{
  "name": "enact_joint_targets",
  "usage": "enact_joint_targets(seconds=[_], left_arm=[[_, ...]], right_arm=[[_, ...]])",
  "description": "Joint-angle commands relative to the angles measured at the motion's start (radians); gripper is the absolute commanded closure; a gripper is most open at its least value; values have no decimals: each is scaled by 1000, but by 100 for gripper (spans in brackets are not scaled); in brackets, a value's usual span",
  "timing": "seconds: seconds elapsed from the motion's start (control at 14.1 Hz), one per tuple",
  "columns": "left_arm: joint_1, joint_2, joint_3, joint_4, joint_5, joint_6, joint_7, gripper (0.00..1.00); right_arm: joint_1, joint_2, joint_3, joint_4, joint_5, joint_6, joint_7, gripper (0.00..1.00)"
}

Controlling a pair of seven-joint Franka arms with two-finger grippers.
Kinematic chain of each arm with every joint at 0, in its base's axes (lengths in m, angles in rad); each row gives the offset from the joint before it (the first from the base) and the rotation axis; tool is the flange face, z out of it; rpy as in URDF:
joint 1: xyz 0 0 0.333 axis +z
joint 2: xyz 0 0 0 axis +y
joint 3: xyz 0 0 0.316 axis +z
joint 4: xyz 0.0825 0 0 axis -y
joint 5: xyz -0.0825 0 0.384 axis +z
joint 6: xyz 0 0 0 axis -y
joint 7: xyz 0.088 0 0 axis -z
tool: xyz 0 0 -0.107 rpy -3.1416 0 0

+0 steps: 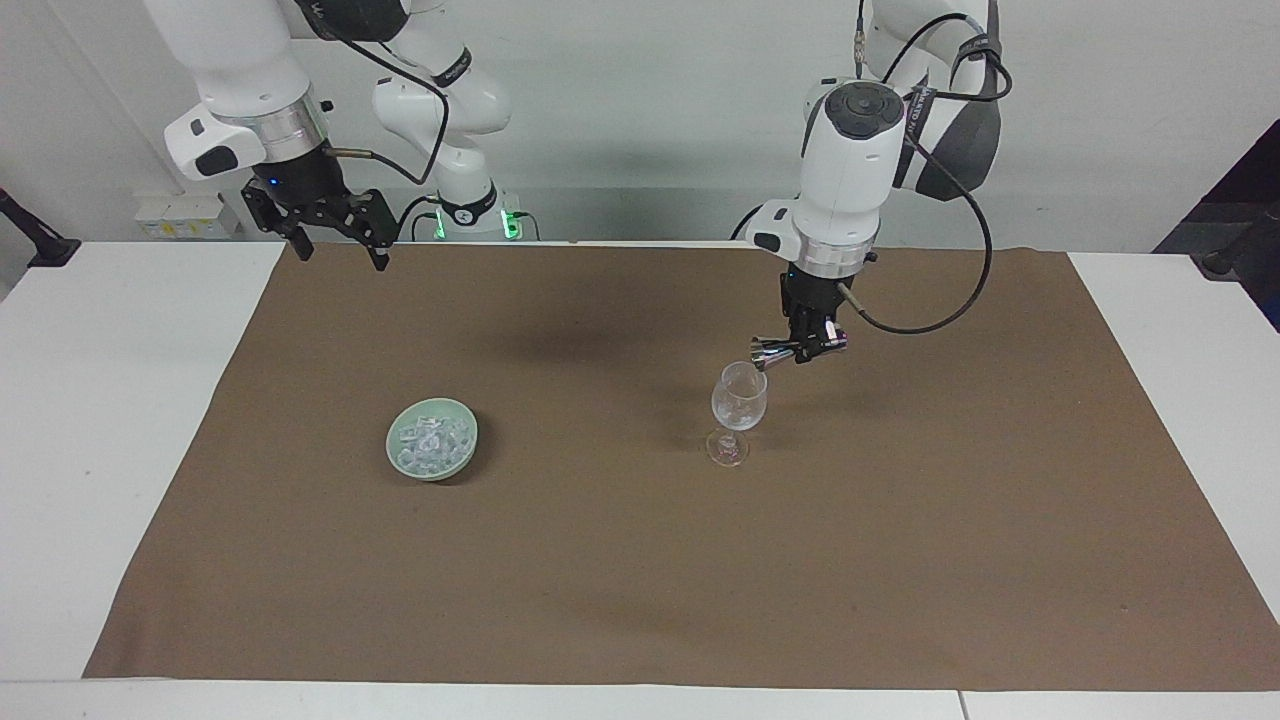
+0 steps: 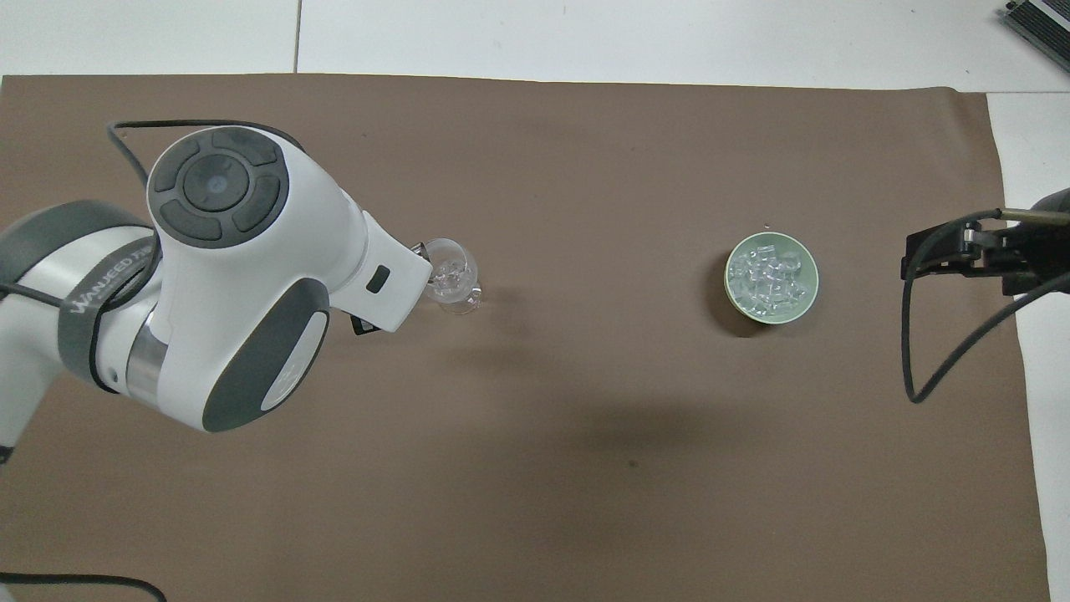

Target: Pour wine and add ice with both arms

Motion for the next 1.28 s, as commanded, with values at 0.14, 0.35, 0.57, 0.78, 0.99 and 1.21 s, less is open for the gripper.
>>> enact_joint_targets(seconds=[0.14, 0.35, 0.57, 0.78, 0.99, 1.21], left_arm=[[-15, 30, 11, 66, 34, -28, -38, 100], [5, 47, 25, 130, 28, -89, -25, 100], [75, 47, 31, 144, -31, -99, 52, 100], [169, 55, 31, 140, -160, -85, 218, 100], [307, 69, 30, 135, -361, -79, 446, 100], [448, 113, 30, 117, -615, -98, 722, 100]], right_arm=[[-8, -3, -2, 0, 17, -7, -19, 0], [-8, -3, -2, -1, 17, -7, -19, 0], [-8, -3, -2, 0, 17, -7, -19, 0], [-8, -3, -2, 0, 17, -7, -19, 0], [-8, -3, -2, -1, 17, -7, -19, 0], [-8, -3, -2, 0, 17, -7, -19, 0]])
